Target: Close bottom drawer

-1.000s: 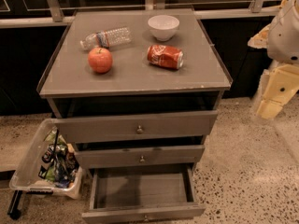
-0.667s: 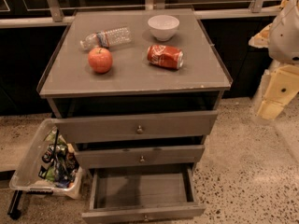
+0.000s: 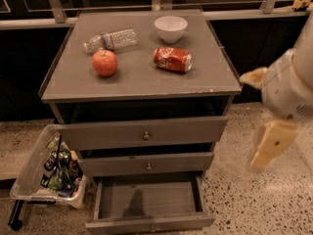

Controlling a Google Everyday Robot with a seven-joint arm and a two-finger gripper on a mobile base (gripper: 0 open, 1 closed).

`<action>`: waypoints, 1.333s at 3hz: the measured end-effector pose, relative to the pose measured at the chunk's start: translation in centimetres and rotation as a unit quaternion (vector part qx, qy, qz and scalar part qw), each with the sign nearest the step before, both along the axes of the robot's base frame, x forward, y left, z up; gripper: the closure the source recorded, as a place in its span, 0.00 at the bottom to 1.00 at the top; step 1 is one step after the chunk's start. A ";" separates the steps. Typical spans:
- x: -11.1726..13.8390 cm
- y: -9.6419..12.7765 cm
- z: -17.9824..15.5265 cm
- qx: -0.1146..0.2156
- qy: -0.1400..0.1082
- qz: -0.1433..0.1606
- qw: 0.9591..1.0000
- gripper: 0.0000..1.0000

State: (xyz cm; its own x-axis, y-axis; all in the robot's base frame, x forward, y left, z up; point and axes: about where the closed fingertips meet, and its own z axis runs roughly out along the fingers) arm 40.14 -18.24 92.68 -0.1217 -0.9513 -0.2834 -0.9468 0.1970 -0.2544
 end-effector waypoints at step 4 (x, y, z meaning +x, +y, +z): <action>-0.1 -2.4 -20.1 0.050 0.069 -0.016 0.996 0.87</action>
Offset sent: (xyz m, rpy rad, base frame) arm -0.0075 -0.0112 -0.2485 0.1002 0.1288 -0.0006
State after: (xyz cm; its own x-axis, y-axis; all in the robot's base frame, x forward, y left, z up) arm 40.04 -20.68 72.54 -0.1956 -0.9145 -0.3542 -0.9644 0.2448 -0.0995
